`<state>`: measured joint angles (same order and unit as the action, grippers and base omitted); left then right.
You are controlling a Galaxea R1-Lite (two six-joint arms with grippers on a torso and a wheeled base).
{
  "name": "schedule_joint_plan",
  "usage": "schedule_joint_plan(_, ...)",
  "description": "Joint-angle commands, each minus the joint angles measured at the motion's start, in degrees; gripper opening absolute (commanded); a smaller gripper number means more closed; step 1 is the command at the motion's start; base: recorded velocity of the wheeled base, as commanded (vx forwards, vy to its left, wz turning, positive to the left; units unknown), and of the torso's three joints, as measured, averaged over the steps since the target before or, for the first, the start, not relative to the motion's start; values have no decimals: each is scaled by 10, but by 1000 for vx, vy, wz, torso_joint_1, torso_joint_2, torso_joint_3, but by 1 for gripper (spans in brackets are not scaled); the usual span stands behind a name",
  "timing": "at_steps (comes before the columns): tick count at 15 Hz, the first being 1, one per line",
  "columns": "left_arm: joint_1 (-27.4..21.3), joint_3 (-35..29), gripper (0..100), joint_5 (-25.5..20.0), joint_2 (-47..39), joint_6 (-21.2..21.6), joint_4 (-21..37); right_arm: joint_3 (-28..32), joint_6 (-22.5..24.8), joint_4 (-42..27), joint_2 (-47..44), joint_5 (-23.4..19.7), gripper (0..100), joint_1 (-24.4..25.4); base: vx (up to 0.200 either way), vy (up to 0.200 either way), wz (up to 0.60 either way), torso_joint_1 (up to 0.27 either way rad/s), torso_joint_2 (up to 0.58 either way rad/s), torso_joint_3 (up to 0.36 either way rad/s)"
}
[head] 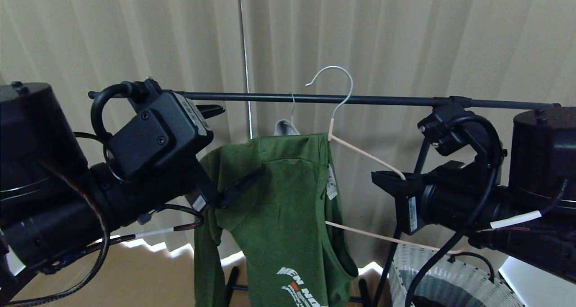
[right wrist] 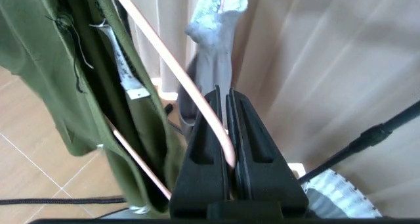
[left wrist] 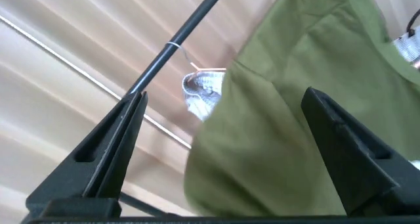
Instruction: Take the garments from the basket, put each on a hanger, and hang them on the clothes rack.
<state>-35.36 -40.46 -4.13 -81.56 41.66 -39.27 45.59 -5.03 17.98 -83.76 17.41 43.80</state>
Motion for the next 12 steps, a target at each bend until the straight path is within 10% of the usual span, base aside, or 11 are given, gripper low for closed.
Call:
schedule_joint_plan(1, 0, -9, 100, -2, -26, 0, 1, 0, 3, 1, 5, -2, 0, 5, 0, 0, 0, 0, 0, 0)
schedule_joint_plan(9, 31, -30, 100, -3, -54, 32, 1, -10, 3, 2, 24, -40, 0, 36, 0, 0, 0, 0, 0, 0)
schedule_joint_plan(10, 31, -30, 0, -3, -54, 32, 1, -14, 3, 2, 24, -40, 0, 39, 0, 0, 0, 0, 0, 0)
schedule_joint_plan(12, 30, -30, 0, -3, -55, 33, 1, -14, 6, 3, 24, -40, 0, 44, 0, 0, 0, 0, 0, 0)
